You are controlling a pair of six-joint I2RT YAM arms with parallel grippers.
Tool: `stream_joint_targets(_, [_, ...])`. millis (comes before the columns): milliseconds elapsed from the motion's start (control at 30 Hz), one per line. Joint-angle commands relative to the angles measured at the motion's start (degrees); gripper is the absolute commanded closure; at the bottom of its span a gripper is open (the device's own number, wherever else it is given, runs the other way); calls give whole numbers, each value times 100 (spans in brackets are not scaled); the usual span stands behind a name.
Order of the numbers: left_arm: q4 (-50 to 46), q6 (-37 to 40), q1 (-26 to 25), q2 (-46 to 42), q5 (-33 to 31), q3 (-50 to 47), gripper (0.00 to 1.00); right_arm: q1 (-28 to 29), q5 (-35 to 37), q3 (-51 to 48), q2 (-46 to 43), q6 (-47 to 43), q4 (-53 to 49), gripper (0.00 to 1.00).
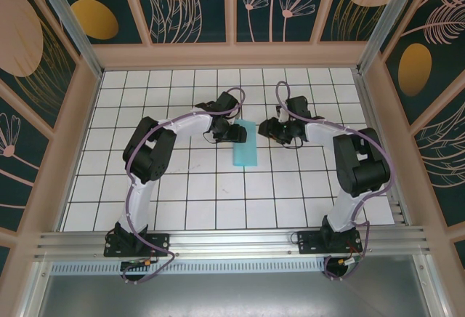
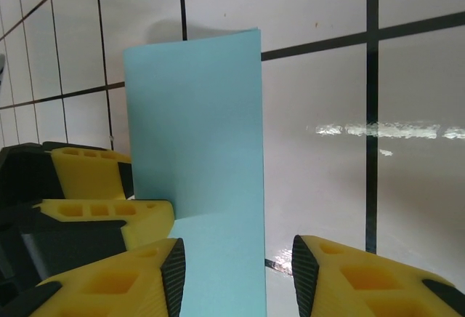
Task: Fold a paper plane with a square sheet of paper (fold left side to right side)
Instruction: First fold in half a square sheet of paper at the center of the table.
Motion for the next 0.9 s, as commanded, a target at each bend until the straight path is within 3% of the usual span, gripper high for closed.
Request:
stream_joint_targets(0, [483,15,-211,555,184,-80,41,67,-77,34,104,-26,-93,54])
stream_joint_targets(500, [527,-43,-211,569,185,-107,41,128,-90,64,148,-9,-70,56])
stream_joint_targets(867, [547,-55,-211,553,182,-149,41,412,-319,331,583,136,85,82])
